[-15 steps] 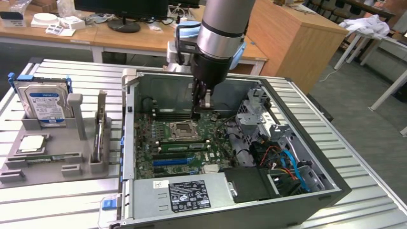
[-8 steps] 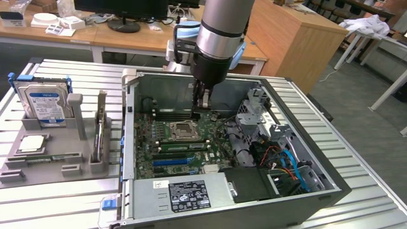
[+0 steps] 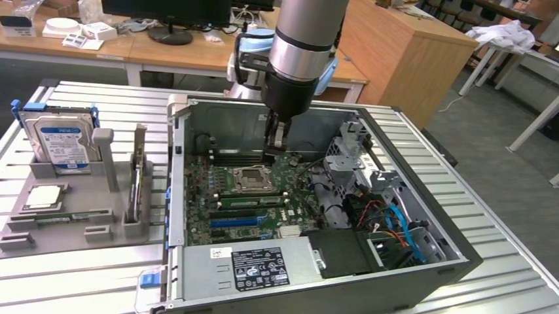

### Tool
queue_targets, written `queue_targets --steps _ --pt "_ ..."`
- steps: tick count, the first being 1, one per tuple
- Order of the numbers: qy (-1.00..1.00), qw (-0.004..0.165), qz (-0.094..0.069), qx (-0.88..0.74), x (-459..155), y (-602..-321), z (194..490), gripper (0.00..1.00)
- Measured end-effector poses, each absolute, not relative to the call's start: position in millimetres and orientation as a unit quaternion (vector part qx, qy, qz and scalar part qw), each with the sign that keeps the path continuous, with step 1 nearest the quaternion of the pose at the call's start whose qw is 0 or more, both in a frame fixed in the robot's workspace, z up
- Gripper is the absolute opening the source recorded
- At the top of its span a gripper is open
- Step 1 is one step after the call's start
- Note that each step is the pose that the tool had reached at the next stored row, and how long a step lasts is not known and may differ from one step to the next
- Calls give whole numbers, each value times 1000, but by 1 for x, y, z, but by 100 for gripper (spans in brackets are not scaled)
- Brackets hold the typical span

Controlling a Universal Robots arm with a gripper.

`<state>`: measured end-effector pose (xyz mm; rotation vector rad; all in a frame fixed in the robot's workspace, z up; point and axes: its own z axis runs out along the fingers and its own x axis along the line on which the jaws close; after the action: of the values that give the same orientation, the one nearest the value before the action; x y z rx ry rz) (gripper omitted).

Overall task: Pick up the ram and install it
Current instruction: 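Press down the ram until it locks into place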

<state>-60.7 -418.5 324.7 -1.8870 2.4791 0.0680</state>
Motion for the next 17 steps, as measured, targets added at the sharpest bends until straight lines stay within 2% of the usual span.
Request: queue_targets --steps 17 --pt "855 15 20 -518 -61 -418 324 11"
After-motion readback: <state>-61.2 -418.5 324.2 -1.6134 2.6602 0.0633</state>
